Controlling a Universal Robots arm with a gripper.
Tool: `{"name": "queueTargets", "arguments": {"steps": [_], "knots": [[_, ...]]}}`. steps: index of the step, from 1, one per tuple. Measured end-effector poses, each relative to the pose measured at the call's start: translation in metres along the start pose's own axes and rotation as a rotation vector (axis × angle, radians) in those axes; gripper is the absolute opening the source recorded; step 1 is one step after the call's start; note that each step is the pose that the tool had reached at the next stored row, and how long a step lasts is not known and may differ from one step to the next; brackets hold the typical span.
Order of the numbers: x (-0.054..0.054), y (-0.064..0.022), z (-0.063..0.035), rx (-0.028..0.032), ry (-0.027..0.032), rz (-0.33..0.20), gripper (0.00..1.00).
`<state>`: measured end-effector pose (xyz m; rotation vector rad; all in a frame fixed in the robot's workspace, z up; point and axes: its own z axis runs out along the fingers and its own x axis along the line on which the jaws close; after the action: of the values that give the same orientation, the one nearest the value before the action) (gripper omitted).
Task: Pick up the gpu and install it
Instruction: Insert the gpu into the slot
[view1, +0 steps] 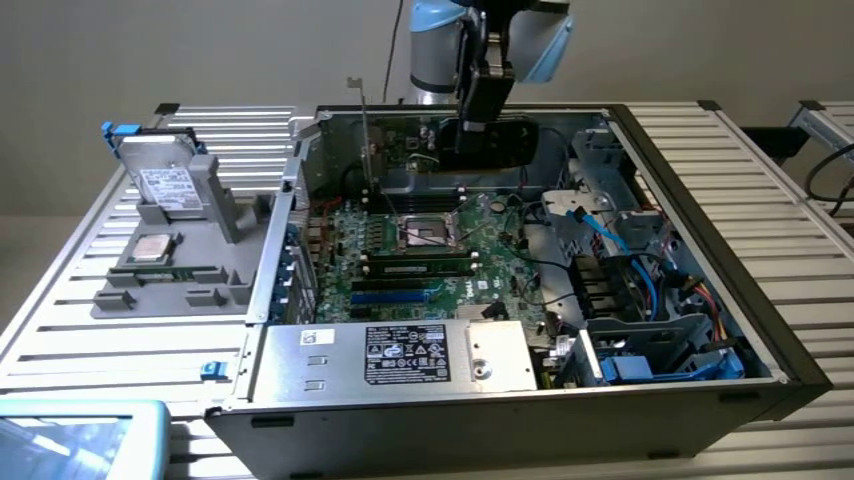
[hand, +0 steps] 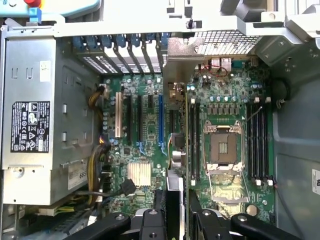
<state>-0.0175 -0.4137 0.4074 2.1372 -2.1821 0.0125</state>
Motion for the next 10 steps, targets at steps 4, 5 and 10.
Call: {"name": "queueTargets", "arguments": {"steps": [4,5,10], "knots": [[-0.003,0.0042,0.0073,0.0001,0.002,0.0,0.28],[-0.004,0.0051,0.0092,0.0001,0.0024,0.0,0.28],[-0.006,0.0083,0.0184,0.0001,0.0036,0.0,0.28]]}}
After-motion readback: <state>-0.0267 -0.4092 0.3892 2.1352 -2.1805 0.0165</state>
